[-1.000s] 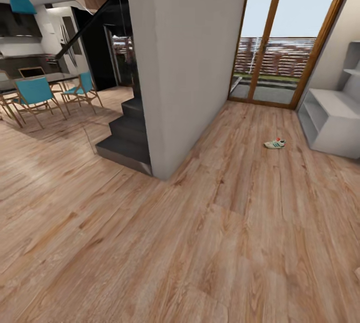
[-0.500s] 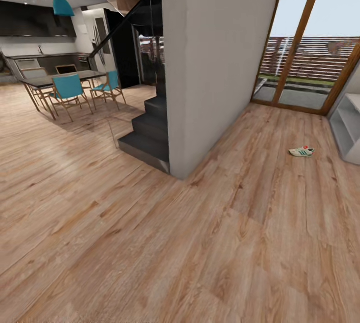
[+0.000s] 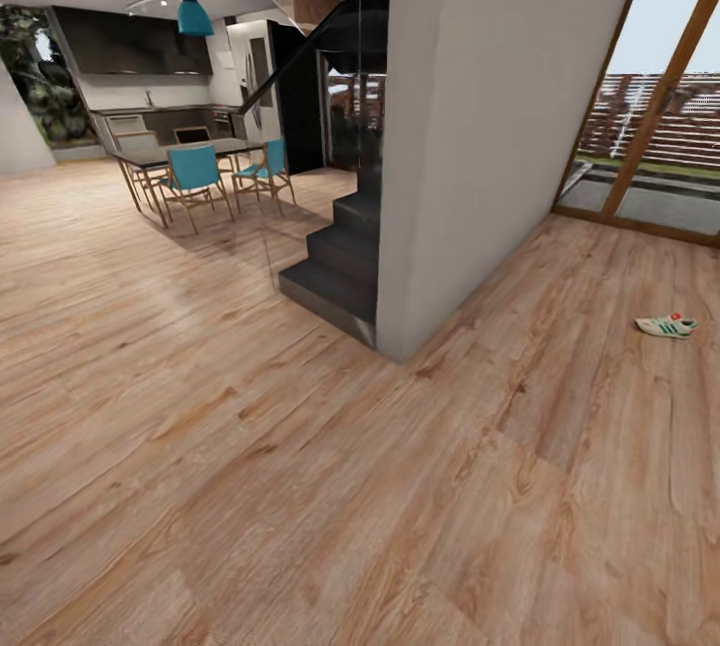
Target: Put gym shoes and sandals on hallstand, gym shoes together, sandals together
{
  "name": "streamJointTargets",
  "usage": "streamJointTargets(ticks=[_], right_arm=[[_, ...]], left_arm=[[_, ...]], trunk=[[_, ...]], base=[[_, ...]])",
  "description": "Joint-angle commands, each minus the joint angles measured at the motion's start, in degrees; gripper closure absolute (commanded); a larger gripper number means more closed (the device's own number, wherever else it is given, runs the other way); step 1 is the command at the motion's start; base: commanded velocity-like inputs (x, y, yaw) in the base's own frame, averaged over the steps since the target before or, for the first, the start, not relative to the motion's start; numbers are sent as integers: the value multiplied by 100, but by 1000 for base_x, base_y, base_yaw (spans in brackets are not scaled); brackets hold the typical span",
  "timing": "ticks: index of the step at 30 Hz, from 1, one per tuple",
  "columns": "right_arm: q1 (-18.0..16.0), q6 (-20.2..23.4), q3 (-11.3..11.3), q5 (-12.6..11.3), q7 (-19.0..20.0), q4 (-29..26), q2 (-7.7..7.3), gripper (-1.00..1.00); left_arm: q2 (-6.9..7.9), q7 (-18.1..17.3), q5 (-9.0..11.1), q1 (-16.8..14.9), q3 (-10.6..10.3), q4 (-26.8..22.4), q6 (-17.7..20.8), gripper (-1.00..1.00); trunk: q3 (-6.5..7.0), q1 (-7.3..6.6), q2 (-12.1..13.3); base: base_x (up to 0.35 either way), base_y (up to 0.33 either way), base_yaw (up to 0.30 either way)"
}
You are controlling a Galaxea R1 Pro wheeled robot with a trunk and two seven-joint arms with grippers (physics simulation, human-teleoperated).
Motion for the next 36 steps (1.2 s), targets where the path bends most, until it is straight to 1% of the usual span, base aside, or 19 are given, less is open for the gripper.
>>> streamJointTargets(ticks=[1, 30, 36], right_arm=[[-1, -17, -4, 2, -3, 2, 0, -100], [-1, -10, -4, 2, -3, 2, 0, -100], [-1, -8, -4, 4, -3, 0, 0, -100]], left_arm=[[1, -2, -4, -5, 11, 7, -20, -100], [10, -2, 12, -5, 35, 7, -20, -100], [12, -2, 7, -5, 38, 7, -20, -100]], trunk=[[-4, 0, -2], [-4, 0, -2], [-4, 0, -2]], base=[[0, 0, 278], [0, 0, 279], [0, -95, 279]])
